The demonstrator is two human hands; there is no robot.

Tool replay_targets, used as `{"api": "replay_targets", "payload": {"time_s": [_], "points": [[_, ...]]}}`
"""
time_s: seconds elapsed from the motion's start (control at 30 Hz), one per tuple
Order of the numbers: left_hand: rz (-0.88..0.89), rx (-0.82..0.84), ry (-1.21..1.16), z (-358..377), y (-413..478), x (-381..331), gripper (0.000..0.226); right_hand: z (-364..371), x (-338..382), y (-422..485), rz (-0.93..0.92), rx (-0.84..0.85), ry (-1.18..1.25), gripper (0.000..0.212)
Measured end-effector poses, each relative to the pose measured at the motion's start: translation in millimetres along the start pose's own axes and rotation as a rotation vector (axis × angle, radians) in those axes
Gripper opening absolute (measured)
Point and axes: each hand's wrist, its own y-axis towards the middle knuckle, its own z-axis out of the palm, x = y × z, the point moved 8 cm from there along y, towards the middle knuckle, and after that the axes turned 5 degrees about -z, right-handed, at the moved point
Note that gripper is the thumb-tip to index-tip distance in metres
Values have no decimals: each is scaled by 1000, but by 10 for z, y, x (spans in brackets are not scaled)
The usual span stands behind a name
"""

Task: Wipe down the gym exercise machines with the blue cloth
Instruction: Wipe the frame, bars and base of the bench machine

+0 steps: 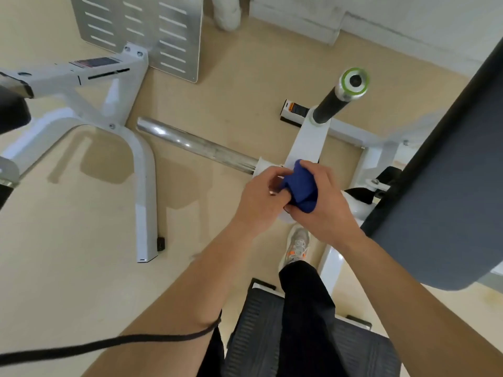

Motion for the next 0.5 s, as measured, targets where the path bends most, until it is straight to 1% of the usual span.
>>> {"api": "replay_targets", "payload": {"time_s": [0.07, 0.1, 0.2, 0.27, 0.3, 0.37, 0.5], "points": [[45, -31, 42, -37, 35, -1, 31, -39, -39, -5, 21, 17, 26, 80], [69, -31, 56, -53, 47, -19, 30, -75, -56, 3, 38, 28, 43, 73], [124, -7, 82, -112, 36, -122, 24, -187, -80, 84, 57, 40, 46, 34], [149, 10, 135, -153, 44, -200, 18, -265, -70, 175, 16, 43, -52, 13], [156, 18, 166, -172, 61, -230, 16, -296, -65, 223, -10, 53, -104, 9], [161, 33, 188, -210, 90, -289, 11, -337, -54, 292, -24, 79, -123, 6], [175, 21, 198, -300, 156, -439, 8, -383, -11, 313, 84, 107, -30, 12]]}}
